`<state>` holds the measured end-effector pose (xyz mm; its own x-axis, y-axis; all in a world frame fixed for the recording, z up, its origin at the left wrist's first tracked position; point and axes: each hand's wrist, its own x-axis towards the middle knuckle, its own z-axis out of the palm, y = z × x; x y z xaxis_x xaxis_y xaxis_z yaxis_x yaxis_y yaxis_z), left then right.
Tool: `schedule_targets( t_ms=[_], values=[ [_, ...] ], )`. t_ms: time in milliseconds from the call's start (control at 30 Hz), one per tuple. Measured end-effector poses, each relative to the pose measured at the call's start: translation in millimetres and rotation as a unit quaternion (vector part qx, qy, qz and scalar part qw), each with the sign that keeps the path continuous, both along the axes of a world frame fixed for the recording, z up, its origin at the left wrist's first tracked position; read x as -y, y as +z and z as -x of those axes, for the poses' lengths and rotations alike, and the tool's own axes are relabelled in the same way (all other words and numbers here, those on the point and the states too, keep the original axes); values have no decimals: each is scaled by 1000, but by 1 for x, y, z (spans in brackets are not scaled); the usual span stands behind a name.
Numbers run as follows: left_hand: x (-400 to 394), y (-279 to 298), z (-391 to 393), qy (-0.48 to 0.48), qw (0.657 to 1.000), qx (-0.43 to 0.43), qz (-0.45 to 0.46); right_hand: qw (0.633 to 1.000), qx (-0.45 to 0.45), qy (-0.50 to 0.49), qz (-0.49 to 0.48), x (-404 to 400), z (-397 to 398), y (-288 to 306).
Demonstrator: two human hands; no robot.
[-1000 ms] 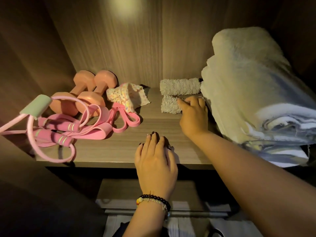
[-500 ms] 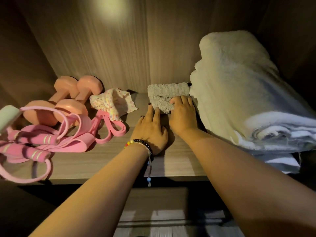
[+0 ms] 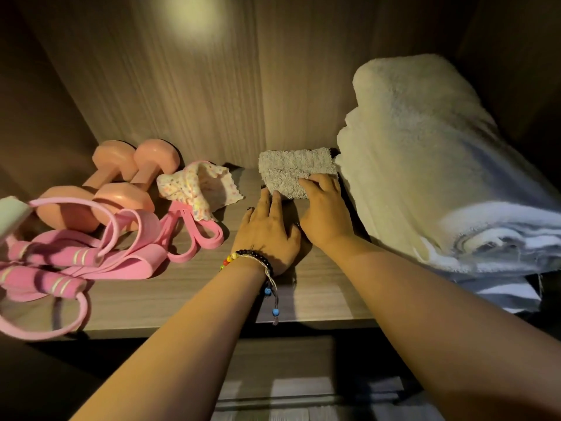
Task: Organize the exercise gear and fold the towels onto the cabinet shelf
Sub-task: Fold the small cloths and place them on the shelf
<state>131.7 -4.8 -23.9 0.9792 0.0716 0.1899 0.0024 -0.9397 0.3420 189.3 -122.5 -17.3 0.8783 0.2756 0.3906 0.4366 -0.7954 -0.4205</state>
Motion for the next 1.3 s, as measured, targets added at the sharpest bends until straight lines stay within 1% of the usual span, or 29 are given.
schedule_targets(
  t_ms=[67, 167, 233, 300, 367, 467, 567, 633, 667, 733, 800, 900, 967, 1067, 1167, 1233, 1300],
  values=[
    [0, 0, 1, 11, 1000, 1, 3, 1000, -2, 3, 5, 0, 0, 0],
    [0, 0, 2, 42, 999, 7, 6, 1000, 20, -1, 20, 0, 2, 1],
    [1, 0, 3, 45, 999, 10, 13, 999, 31, -5, 32, 0, 5, 2],
    [-1, 2, 4, 40, 998, 15, 42, 998, 31, -9, 46, 2, 9, 2],
    [-4, 4, 1, 25, 993, 18, 111, 998, 28, -12, 53, 3, 11, 1],
    [-9, 8, -11, 39, 972, 33, 230, 998, 31, -14, 58, 4, 10, -1],
    [-12, 13, -36, 60, 932, 62, 352, 998, 32, -22, 57, 2, 9, -2],
    [-10, 16, -51, 81, 903, 61, 418, 998, 31, -21, 58, 1, 7, -2],
    [-9, 15, -59, 95, 900, 59, 422, 998, 30, -21, 57, 2, 6, -3],
    [-8, 11, -71, 107, 915, 64, 383, 998, 30, -18, 55, 3, 5, -3],
    [-10, 7, -79, 97, 933, 66, 340, 998, 33, -18, 49, 3, 4, -4],
    [-12, 1, -83, 77, 946, 71, 307, 998, 31, -17, 43, 3, 4, -4],
    [-13, 0, -80, 62, 955, 59, 284, 999, 23, -21, 42, 3, 4, -4],
    [-11, 2, -76, 50, 950, 65, 302, 999, 23, -19, 42, 4, 5, -5],
    [-11, 3, -62, 70, 940, 82, 324, 996, 7, -5, 86, 4, 8, -6],
    [-9, 3, -41, 62, 950, 77, 295, 995, -18, -5, 93, 7, 14, -7],
    [-5, 4, -20, 27, 967, 56, 246, 996, -49, -9, 78, 11, 21, -10]
  ],
)
